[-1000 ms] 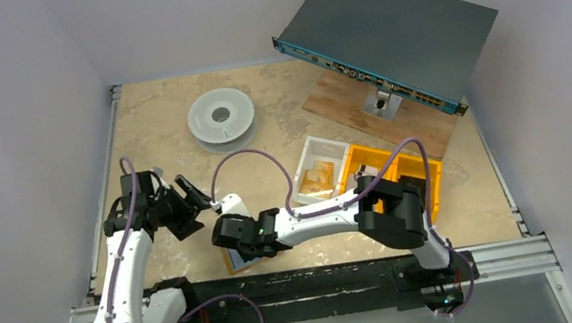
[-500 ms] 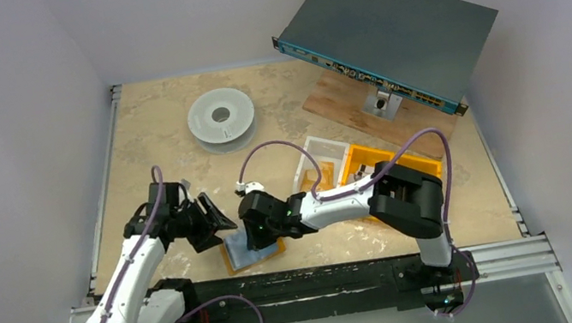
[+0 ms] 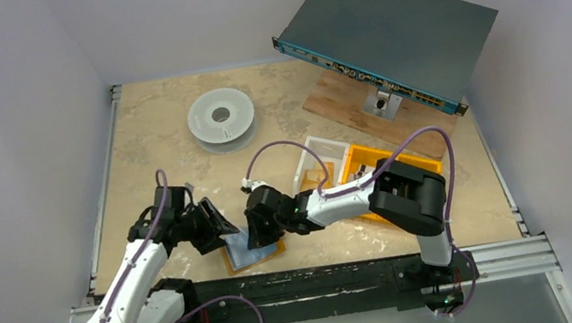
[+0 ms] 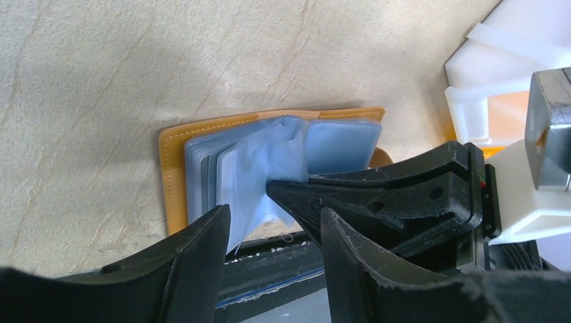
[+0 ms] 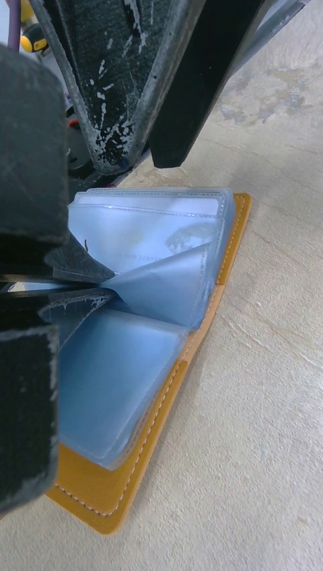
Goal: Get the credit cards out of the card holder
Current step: Remove the credit card from the card holder.
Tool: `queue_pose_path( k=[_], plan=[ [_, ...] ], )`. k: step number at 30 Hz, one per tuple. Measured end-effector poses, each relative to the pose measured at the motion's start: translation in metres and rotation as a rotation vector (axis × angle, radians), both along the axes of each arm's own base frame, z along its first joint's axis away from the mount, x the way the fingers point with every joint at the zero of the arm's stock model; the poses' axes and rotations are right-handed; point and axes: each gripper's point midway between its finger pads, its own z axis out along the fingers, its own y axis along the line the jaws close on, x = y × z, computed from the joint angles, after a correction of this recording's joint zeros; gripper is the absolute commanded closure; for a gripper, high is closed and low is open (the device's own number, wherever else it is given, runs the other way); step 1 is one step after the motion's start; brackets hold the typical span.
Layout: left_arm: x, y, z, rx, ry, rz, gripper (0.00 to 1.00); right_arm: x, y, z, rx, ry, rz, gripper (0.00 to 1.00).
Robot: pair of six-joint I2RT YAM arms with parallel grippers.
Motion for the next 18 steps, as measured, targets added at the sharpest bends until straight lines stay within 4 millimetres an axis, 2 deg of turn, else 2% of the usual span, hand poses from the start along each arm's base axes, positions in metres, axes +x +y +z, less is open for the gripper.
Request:
queue_pose_path(
  k=[5, 13, 18],
  plan=[
    [0.000, -0.004, 0.001, -0.007, -0.011, -0.015, 0.53, 0.000, 0.000, -0.001, 0.011, 0.009, 0.000, 1.00],
    [-0.011, -0.011, -0.014, 0.014, 0.032, -0.064, 0.56, -0.001, 0.000, -0.001, 0.025, 0.022, 0.002, 1.00],
    [-0.009, -0.012, -0.019, 0.019, 0.033, -0.056, 0.60, -0.001, 0.000, -0.001, 0.028, 0.024, 0.000, 1.00]
  ],
)
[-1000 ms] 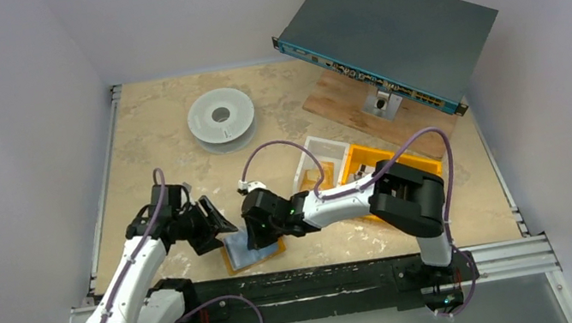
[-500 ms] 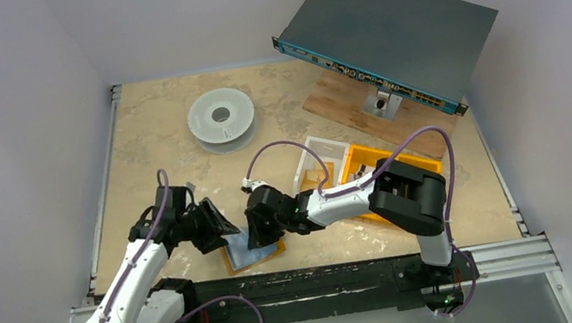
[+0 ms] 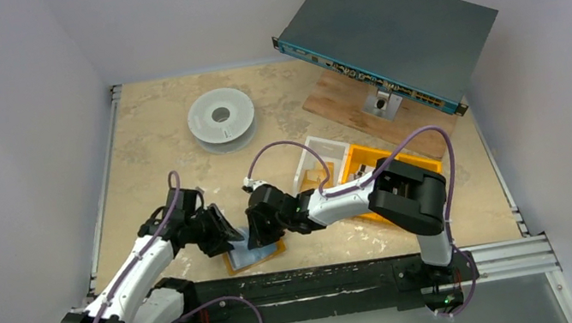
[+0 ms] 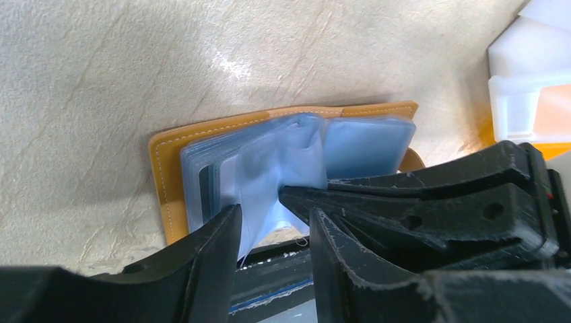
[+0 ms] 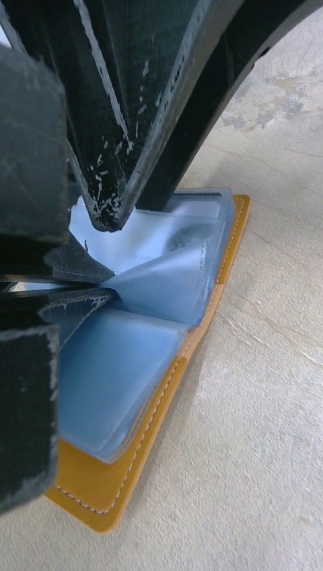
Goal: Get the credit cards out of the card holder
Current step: Remove the credit card from the card holder.
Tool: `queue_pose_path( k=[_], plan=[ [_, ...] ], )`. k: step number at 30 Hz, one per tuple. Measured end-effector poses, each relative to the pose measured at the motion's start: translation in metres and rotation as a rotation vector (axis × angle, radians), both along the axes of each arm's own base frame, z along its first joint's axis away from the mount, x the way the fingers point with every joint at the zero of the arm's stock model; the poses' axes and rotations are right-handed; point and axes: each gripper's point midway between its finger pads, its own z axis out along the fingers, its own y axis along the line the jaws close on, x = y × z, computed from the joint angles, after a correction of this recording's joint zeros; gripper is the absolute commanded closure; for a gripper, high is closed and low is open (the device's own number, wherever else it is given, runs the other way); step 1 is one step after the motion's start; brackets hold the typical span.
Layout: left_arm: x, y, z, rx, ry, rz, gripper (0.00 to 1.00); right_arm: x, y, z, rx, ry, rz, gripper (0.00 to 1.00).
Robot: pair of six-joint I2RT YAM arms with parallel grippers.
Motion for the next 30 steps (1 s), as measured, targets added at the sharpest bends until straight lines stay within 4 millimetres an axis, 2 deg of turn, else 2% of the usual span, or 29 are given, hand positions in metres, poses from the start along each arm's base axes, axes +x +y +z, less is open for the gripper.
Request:
queue_pose_path(
  k=[5, 13, 21, 30],
  plan=[
    [-0.002, -0.001, -0.009, 0.003, 0.022, 0.001, 0.70, 0.000, 0.000, 0.000, 0.001, 0.004, -0.002, 1.00],
    [0.001, 0.000, -0.011, 0.012, 0.014, 0.003, 1.00, 0.001, 0.000, 0.000, 0.000, 0.003, -0.003, 1.00],
    [-0.001, 0.005, -0.011, 0.037, 0.004, 0.014, 1.00, 0.006, -0.004, 0.006, -0.039, -0.032, -0.004, 0.73],
    [-0.002, 0.008, -0.008, 0.044, -0.012, 0.019, 1.00, 0.015, -0.022, 0.033, -0.099, -0.106, -0.027, 0.58]
  ],
)
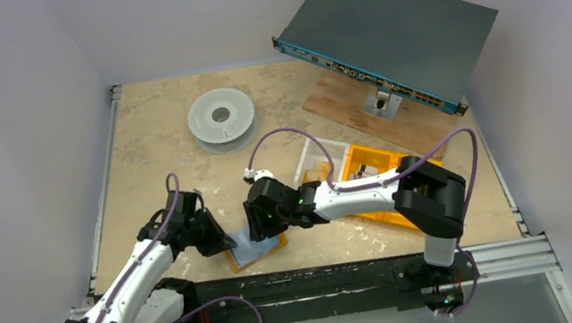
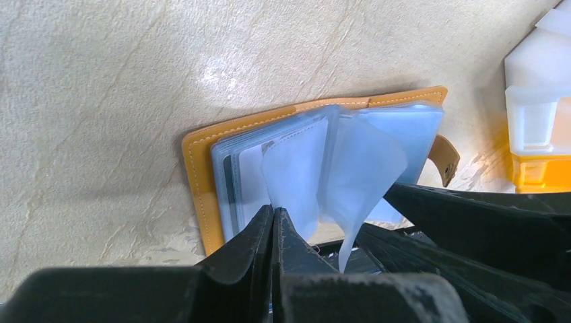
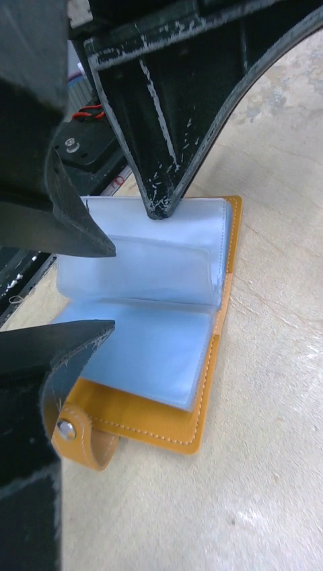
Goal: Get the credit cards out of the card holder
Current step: Remove the credit card from the card holder.
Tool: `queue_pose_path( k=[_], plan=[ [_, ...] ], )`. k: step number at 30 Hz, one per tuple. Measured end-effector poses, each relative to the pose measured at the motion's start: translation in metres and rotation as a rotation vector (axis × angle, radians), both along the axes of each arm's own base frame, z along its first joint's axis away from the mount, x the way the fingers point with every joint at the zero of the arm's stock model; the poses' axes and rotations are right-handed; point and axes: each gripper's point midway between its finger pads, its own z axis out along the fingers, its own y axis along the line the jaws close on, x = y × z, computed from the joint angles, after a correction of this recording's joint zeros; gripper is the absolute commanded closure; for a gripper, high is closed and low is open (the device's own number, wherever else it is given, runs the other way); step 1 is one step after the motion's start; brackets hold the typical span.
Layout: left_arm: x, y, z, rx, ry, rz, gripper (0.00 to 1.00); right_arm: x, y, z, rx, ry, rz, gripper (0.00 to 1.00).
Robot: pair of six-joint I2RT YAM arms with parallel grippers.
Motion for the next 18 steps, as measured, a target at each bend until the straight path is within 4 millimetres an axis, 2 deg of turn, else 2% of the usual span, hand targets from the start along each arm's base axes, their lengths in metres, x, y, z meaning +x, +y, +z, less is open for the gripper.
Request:
queue_pose_path(
  k=[6, 14, 18],
  plan=[
    [-0.001, -0.001, 0.002, 0.002, 0.004, -0.006, 1.00, 0.004, -0.006, 0.016, -0.006, -0.035, -0.015, 0.54],
    [0.008, -0.015, 0.030, -0.012, -0.059, -0.071, 1.00, 0.009, -0.019, 0.039, -0.010, -0.083, -0.046, 0.53],
    [0.011, -0.024, 0.035, 0.002, -0.059, -0.110, 1.00, 0.010, -0.024, 0.048, -0.008, -0.097, -0.055, 0.53]
  ],
)
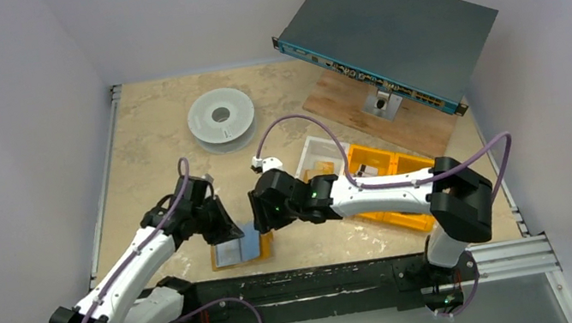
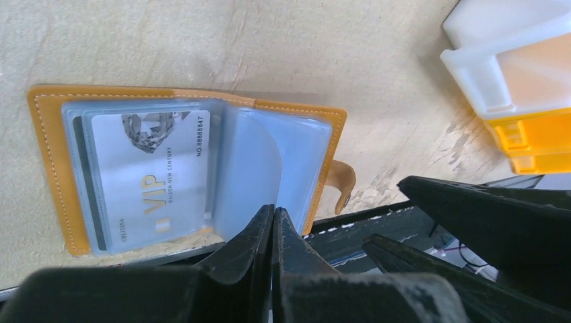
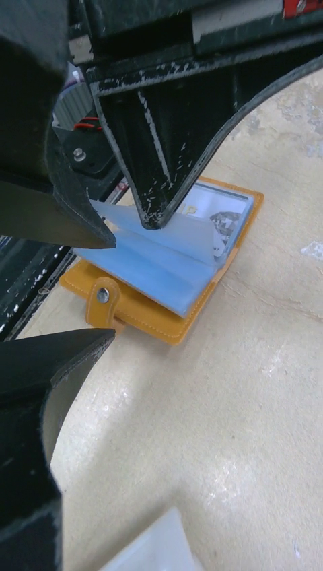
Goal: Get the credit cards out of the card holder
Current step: Remove the credit card from the card holder.
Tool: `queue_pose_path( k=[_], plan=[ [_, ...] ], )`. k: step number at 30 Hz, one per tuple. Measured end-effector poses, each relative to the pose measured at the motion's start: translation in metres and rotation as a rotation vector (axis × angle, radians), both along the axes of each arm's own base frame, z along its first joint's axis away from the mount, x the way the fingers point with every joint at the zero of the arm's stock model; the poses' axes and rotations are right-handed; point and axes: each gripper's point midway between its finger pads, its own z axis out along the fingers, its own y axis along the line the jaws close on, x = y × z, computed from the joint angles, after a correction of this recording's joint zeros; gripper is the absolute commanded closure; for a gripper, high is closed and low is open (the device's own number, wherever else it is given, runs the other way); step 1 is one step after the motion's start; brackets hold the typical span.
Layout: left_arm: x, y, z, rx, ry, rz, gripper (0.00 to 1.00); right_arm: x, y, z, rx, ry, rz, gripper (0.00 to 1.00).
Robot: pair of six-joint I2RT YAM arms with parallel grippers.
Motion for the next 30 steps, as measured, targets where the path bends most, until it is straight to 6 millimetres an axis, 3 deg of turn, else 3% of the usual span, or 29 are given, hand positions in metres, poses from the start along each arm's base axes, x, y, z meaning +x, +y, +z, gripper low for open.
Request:
queue_pose_path(
  k=[4, 7, 17, 30],
  plan=[
    [-0.004, -0.009, -0.007, 0.023, 0.032, -0.041, 1.00, 0.002, -0.005, 0.002, -0.011, -0.012, -0.013, 0.53],
    [-0.005, -0.017, -0.013, 0.027, 0.052, -0.057, 0.94, 0.002, -0.011, 0.001, -0.023, -0.021, -0.024, 0.52],
    [0.000, -0.047, -0.032, 0.001, 0.094, -0.093, 0.53, -0.001, -0.021, 0.003, -0.029, -0.022, -0.028, 0.53],
    [0.004, -0.052, -0.028, -0.018, 0.073, -0.092, 0.40, 0.004, -0.026, 0.000, -0.052, -0.038, -0.052, 0.54]
  ],
)
